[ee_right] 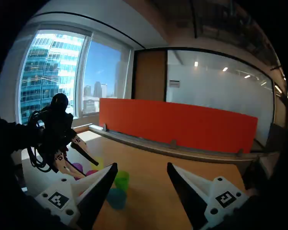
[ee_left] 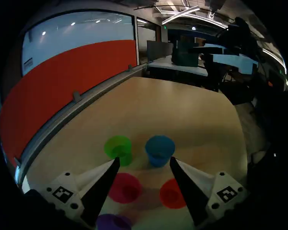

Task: Pour water

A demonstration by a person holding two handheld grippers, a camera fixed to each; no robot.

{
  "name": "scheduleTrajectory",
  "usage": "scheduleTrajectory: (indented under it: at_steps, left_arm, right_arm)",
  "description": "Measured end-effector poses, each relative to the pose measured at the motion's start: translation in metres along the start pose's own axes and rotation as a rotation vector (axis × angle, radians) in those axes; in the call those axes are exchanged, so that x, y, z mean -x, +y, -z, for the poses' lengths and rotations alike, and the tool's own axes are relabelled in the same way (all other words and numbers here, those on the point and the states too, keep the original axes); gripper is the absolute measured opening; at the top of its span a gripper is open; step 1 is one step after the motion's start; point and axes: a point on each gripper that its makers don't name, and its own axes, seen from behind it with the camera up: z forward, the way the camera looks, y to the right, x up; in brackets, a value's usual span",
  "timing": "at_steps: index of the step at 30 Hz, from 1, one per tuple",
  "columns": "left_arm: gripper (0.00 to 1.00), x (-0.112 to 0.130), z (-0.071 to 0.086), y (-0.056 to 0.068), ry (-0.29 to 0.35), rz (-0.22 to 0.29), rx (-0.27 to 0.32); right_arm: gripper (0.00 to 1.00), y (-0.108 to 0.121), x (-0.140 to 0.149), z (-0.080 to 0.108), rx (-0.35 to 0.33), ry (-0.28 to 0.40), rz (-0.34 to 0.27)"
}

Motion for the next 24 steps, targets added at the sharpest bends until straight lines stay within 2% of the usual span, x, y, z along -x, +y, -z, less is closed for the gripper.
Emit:
scheduleTrajectory:
  at_steps: [9, 24]
  left_arm:
    - [0.97, 0.009, -0.031, 0.012, -0.047, -0.008, 0.029]
    - [0.97, 0.019, -0.065, 0.028, -0.113, -0.015, 0.041]
  right_arm:
    - [1.00, 0.009, 0.005, 0.001, 0.012, -0.004, -0.005]
    - [1.00, 0.017, 0.009, 0.001, 0.022, -0.010, -0.006]
